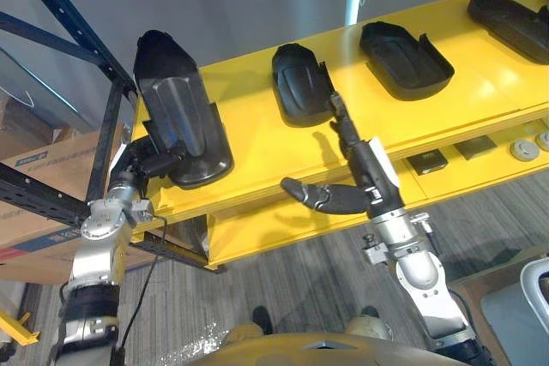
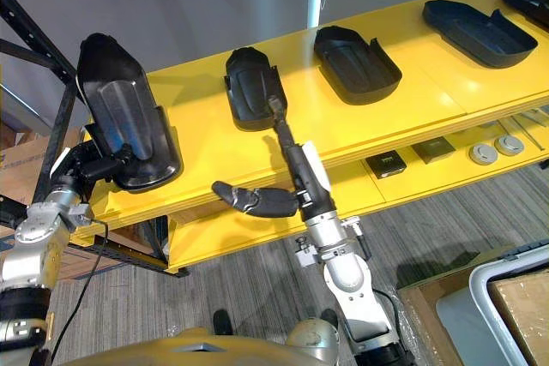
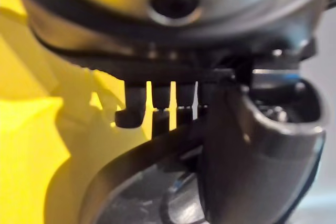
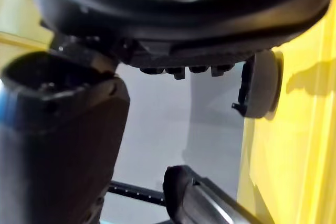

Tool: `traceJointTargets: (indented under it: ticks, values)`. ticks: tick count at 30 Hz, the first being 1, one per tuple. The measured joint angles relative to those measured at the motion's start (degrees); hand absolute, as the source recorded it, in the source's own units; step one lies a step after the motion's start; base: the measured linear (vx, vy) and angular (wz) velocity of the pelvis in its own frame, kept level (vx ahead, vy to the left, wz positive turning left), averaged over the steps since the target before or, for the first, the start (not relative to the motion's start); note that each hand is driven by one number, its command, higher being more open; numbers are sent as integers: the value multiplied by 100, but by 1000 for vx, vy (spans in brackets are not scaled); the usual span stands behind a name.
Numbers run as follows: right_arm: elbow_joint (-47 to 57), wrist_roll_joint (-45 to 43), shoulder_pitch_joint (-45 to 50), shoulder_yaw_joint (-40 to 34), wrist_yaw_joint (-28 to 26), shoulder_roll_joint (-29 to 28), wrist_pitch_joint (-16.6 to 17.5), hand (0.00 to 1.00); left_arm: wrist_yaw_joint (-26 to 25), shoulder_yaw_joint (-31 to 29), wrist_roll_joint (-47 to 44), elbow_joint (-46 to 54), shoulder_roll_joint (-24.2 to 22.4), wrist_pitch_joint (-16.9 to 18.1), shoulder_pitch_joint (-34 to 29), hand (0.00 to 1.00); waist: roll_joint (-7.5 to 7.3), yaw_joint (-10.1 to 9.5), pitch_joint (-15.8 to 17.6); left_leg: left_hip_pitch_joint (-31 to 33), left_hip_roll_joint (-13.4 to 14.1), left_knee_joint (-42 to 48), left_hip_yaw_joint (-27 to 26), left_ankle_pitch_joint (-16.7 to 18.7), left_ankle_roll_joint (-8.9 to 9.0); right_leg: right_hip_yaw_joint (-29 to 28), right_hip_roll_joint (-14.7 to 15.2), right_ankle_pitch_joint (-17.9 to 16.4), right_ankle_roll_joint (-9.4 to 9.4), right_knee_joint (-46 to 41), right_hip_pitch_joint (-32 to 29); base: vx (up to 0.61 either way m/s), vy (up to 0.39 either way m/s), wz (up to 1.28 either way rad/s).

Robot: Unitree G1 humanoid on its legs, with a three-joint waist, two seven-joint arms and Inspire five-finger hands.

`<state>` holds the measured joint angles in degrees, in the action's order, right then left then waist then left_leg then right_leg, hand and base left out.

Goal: Walk over and take three plastic housings, then place them on the shelf

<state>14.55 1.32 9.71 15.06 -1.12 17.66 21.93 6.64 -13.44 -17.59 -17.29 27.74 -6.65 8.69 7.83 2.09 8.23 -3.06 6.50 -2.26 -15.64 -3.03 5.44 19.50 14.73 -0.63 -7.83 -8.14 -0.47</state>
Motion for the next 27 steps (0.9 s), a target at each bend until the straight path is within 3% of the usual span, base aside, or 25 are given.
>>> traceJointTargets:
  ticks: [7,12,15,16,21,27]
  values:
    - [427,-313,-179,586,-289,50,2,100,-25,61,-257,-960,259,-206,521,0,57,120,30,12,-5,2,-101,-54,-11,-148,44,-127,73,-264,-207,-45,1,-6]
    - [732,-734,-537,1037,-615,57,21,100,-85,387,-280,-1213,257,-288,941,0,74,131,48,248,-79,11,-89,-160,-65,-212,173,-227,93,-640,-599,-64,-2,4]
    - [837,-738,-734,1285,-799,58,0,100,-88,607,-347,-1212,252,-369,1306,0,59,138,220,365,-164,14,-26,-221,-107,-207,316,-341,59,-929,-775,-69,6,14]
    - [841,-739,-793,1404,-859,59,-14,100,-103,688,-461,-1208,251,-391,1434,100,53,142,244,467,-188,15,3,-236,-125,-201,354,-371,66,-1022,-889,-113,7,18]
    - [896,-729,-933,1690,-865,59,-38,100,-293,856,-481,-1132,267,-468,2034,100,-37,122,578,687,-185,25,21,-279,-202,-147,395,-375,81,-1133,-1075,-56,-1,14]
    - [975,-721,-1317,1697,-656,57,-156,100,-867,1051,-462,-1149,448,-466,2604,100,-189,115,837,910,-175,142,47,-366,-124,-163,429,-356,86,-1315,-1323,7,-15,5]
